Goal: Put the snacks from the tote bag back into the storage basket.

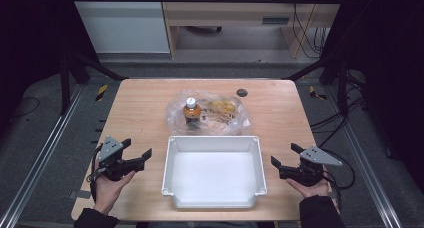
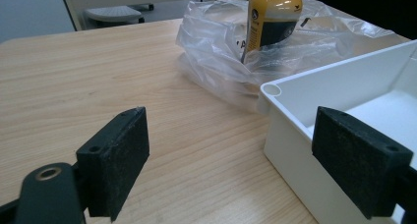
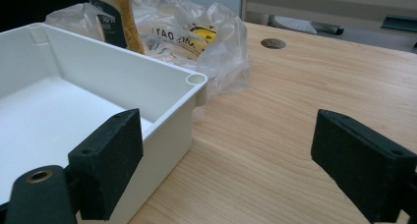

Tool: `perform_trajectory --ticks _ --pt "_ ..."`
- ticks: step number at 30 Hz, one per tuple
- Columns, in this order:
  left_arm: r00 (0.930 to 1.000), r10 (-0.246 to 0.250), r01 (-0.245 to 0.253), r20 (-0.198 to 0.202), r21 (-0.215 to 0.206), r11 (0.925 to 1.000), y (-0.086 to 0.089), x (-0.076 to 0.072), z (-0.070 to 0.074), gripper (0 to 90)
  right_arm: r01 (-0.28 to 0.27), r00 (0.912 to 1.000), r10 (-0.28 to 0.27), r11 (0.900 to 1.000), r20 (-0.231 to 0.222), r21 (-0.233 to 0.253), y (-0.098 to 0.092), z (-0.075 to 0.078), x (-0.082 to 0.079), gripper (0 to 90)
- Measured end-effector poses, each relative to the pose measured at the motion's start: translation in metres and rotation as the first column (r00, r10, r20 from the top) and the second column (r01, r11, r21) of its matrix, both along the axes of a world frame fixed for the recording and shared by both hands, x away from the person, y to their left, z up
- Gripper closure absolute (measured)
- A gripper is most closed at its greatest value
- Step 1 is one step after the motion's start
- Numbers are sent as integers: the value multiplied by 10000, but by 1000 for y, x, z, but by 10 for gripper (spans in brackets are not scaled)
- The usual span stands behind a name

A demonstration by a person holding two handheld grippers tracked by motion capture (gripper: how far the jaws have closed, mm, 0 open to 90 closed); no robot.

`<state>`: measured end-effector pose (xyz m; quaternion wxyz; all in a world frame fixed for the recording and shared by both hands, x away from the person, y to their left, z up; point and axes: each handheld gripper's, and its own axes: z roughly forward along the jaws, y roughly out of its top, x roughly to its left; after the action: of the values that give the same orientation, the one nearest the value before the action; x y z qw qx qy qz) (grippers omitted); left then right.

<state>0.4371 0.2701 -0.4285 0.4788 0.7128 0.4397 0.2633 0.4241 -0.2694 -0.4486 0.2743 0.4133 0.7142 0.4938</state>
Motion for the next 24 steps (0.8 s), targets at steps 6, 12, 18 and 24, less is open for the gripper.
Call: perform_trajectory --ticks 6,12,18,24 --pt "9999 60 -59 157 -30 10000 -1 -1 1 138 6 10000 -6 10000 -48 -50 0 0 0 127" --pt "9998 47 -46 191 -66 10000 -5 0 3 139 54 10000 -54 10000 -39 -40 0 0 -1 128" --pt "9996 -51 55 260 -144 9999 -10 2 7 139 36 10000 -36 9999 -85 -97 0 -1 0 128" --pt "9994 -167 173 290 -228 9996 -14 3 10 142 85 9999 -86 9999 -84 -126 0 0 0 128"
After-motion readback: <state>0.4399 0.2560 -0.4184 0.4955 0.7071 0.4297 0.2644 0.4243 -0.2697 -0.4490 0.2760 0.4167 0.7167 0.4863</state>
